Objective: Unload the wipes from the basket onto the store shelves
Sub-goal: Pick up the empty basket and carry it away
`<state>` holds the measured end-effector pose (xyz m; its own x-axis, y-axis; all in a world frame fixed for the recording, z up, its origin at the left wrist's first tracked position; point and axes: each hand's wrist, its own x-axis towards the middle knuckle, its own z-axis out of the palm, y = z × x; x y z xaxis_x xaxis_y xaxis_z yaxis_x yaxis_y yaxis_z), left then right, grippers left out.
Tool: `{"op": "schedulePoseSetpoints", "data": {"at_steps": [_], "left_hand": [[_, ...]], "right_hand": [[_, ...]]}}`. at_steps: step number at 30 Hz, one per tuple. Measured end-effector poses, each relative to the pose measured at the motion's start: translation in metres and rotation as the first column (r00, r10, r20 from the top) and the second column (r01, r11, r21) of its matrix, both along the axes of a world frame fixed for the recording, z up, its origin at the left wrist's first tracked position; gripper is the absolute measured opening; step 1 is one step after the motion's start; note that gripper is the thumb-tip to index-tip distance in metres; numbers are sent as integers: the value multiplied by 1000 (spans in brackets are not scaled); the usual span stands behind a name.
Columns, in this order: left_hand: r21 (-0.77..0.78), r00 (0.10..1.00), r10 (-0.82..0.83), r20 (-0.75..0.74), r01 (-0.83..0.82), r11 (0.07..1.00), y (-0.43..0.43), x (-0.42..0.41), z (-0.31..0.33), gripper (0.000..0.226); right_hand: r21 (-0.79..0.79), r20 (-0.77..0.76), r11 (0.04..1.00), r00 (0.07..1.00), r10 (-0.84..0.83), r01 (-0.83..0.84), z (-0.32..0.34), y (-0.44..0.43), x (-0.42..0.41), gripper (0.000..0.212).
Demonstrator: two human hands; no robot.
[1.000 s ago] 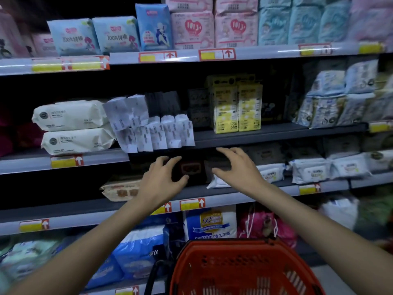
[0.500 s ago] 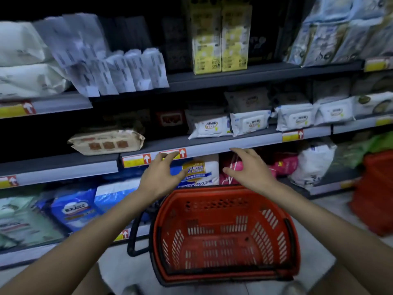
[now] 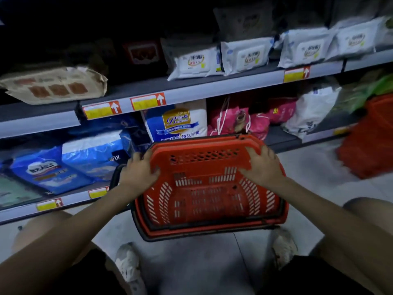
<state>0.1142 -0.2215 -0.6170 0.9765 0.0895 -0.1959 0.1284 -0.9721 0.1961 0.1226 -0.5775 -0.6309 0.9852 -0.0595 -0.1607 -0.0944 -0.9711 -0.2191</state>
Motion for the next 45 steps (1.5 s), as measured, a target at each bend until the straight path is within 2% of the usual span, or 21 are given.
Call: {"op": "schedulePoseSetpoints", "data": {"at_steps": [6,9,12,14,16,19,22,25,27,29,33,36,38,40,42,45], "left_hand": [[95,991,129,38,-132,987,4,15,-36,79],[167,980,196,34,-199,966,7,23,-45,73],[196,965,263,-17,-255,947,7,34,-48,70],[157,953,298,-52,-287,945,6,44,-51,75],[53,938,332,-100,-328,943,7,52,-55,86],[-55,926,355,-126,-364,930,16,60,-67,92],[-75,918,378,-116,-388,919,21,59,-80,98],[-15,943,332,-39,-332,943,22,53,-85,89],[-1,927,361,-99,-363,932,20,52,-80,72],[-31,906,393,-159,-403,915,18,51,-76,77],[-100,823,489,-291,-534,840,8,50,-53,85],[-231,771,545,-330,-625,746,8,44,-27,85],[-321,736,579,-352,-676,664,12,32,-7,70],[-398,704,582,-408,-711,580,12,19,21,37],[-402,634,594,-496,-773,491,13,7,53,18],[-389,569,593,-570,-823,415,30,-13,99,11]], "right_hand": [[-128,-47,989,995,-86,80,-43,-27,-12,88],[-40,-95,972,967,-236,233,-51,-33,-10,82],[22,-61,955,954,-293,294,-56,-32,-7,68],[59,-50,939,941,-336,339,-57,-29,1,62],[71,-59,909,912,-406,410,-58,-23,9,59],[52,-37,892,893,-448,449,-63,-17,14,65],[91,-40,884,889,-456,458,-63,-16,14,68],[122,-110,870,878,-466,477,-59,-17,16,59],[139,-159,841,849,-503,524,-55,-18,22,56],[159,-201,803,815,-543,574,-52,-18,29,51],[188,-305,738,753,-584,648,-39,-13,27,50],[191,-384,740,743,-548,645,-19,-9,26,51],[254,-461,684,707,-536,684,-6,-18,19,47],[313,-521,600,661,-540,736,-8,-41,4,53],[318,-535,606,666,-520,729,-6,-65,-15,67],[351,-527,652,717,-456,672,44,-69,-26,56]]}}
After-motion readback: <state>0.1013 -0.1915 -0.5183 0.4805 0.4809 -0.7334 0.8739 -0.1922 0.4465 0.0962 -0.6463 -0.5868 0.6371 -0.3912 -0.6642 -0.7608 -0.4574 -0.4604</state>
